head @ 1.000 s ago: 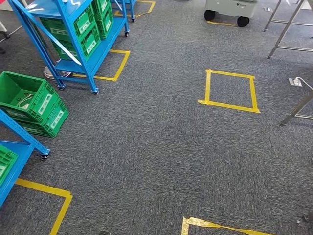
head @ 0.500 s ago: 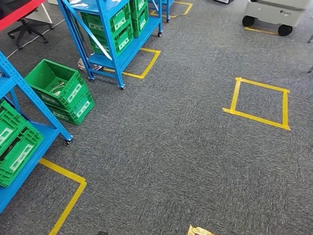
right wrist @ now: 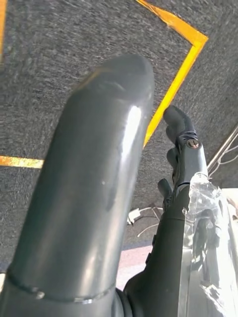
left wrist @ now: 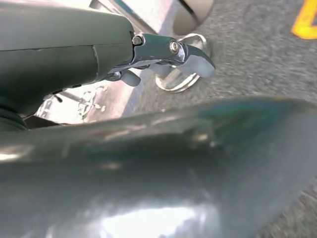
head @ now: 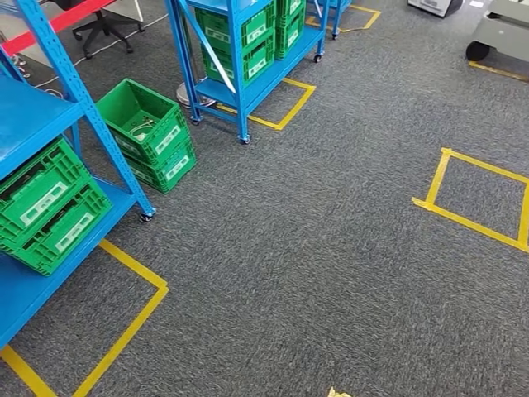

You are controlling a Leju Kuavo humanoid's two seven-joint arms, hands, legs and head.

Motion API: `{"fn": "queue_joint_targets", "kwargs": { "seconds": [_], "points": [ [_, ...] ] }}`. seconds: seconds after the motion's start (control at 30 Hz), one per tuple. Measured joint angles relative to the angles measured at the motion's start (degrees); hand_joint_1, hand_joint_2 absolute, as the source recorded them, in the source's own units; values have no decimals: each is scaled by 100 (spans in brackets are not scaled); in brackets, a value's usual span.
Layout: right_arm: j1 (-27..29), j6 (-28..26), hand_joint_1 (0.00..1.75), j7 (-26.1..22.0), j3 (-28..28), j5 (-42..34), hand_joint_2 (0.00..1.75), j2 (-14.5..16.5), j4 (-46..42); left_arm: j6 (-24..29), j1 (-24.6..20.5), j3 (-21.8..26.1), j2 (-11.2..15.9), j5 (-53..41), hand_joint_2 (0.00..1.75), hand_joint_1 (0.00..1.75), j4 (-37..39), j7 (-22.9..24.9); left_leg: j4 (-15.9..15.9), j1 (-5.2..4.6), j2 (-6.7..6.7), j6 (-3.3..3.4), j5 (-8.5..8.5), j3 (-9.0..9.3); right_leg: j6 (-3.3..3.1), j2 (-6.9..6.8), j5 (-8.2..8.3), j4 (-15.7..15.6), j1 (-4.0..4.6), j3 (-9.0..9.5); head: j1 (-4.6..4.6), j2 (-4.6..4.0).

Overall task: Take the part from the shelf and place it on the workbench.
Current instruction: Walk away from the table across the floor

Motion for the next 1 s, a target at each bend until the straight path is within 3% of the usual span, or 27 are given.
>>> {"fn": "queue_joint_targets", "kwargs": {
  "seconds": [0.07, 0.13, 0.17, 0.2, 0.23, 0.3, 0.37, 0.4, 0.47, 0.53, 0.6, 0.67, 0.7, 0.73, 0.77, 0.83, 0.9, 0.97, 1.0],
  "points": [
    [1, 9, 0, 4, 7, 16, 0, 0, 0, 30, 6, -4, -4, 3, 0, 0, 0, 10, -22, 34, -110, 63, 23, 7, 61, 260, -280, 455, -23, -198, 35, 0],
    [13, 26, 0, 9, 16, 28, 0, 0, 0, 40, 6, -5, -6, 10, 0, 0, 0, 22, -20, 38, -227, 94, 28, -6, 92, 445, -636, 1248, -35, -566, 65, 0],
    [20, 34, 0, 14, 21, 29, 0, 0, 0, 45, 10, -6, -6, 14, 0, 0, 1, 26, -19, 38, -291, 98, 30, -9, 99, 467, -716, 1537, -36, -713, 69, 0],
    [24, 41, 0, 19, 25, 33, 0, 0, 0, 49, 16, -6, -5, 19, 0, 0, 1, 31, -17, 39, -363, 95, 33, -7, 102, 475, -671, 1604, -39, -761, 72, 0],
    [25, 45, 0, 21, 30, 37, 0, 0, 0, 51, 23, -6, -4, 22, 0, 0, 1, 36, -16, 41, -437, 89, 36, 0, 100, 487, -519, 1441, -44, -700, 70, 0],
    [22, 52, 0, 23, 35, 44, 0, -1, 0, 52, 28, -6, -7, 23, 0, 0, 2, 44, -11, 50, -583, 59, 43, 11, 101, 644, -100, 665, -77, -351, 72, 0],
    [20, 62, 0, 23, 40, 46, 0, -2, 0, 49, 19, -6, -8, 25, 0, 0, 1, 49, 9, 46, -701, -1, 54, -16, 85, 869, 78, 79, -111, -84, 72, 0],
    [18, 67, 0, 23, 44, 46, 0, -2, 0, 47, 21, -6, -7, 30, 0, 0, 1, 49, 12, 49, -750, -42, 70, -40, 62, 929, 74, -11, -112, -39, 68, 0],
    [12, 74, 0, 26, 61, 49, 0, -2, 0, 37, 38, -6, -6, 44, 0, 0, 1, 49, 5, 72, -834, -116, 102, -85, -10, 848, 94, -28, -98, -19, 66, 0],
    [12, 85, 0, 27, 75, 52, 0, -2, 0, 26, 51, -6, -7, 51, 0, 0, 2, 49, 173, 68, -676, -168, -20, -178, -90, 726, 124, -55, -96, -13, 41, 0],
    [22, 93, 0, 24, 80, 56, 0, -2, 0, 22, 41, -6, -8, 53, 0, 0, 2, 49, 792, 52, -381, -204, -376, -466, -149, 576, 132, -75, -83, -14, 2, 0],
    [34, 94, 0, 23, 81, 56, 0, -3, 0, 18, 34, -6, -7, 54, 0, 0, 2, 49, 1515, 54, -265, -223, -675, -796, -172, 416, 125, -75, -65, -20, -11, 0],
    [34, 94, 0, 22, 81, 56, 0, -4, 0, 14, 39, -6, -6, 54, 0, 0, 2, 49, 1660, 54, -252, -223, -683, -853, -177, 342, 121, -75, -60, -19, -11, 0],
    [29, 94, 0, 22, 81, 56, 0, -4, 0, 9, 44, -6, -4, 55, 0, 0, 2, 49, 1576, 53, -242, -218, -580, -795, -178, 276, 118, -75, -57, -14, -12, 0],
    [21, 93, 0, 21, 81, 56, 0, -4, 0, 3, 48, -6, -2, 55, 0, 0, 2, 49, 1279, 50, -209, -206, -396, -630, -175, 216, 113, -75, -56, -4, -13, 0],
    [13, 92, 0, 16, 83, 58, 0, -4, 0, -10, 38, -6, -1, 56, 0, 0, 2, 49, 470, 20, 17, -168, -70, -196, -148, 108, 89, -65, -34, 18, -18, 0],
    [15, 91, 0, 13, 85, 61, 0, -4, 0, -25, 14, -6, -2, 53, 0, 0, 2, 49, 49, -11, 177, -121, 8, 5, -102, 8, 63, -60, 3, 31, -14, 0],
    [4, 90, 0, 12, 87, 67, 0, -4, 0, -34, 15, -6, -1, 50, 0, 0, 1, 49, 11, -12, 89, -67, 2, -3, -55, -94, 49, -72, 16, 52, -4, 0],
    [-3, 90, 0, 12, 90, 69, 0, -4, 0, -35, 25, -5, -1, 49, 0, 0, 1, 49, 0, -2, 33, -38, 11, -4, -25, -64, 18, -49, 10, 47, 3, 0]
  ]
}}
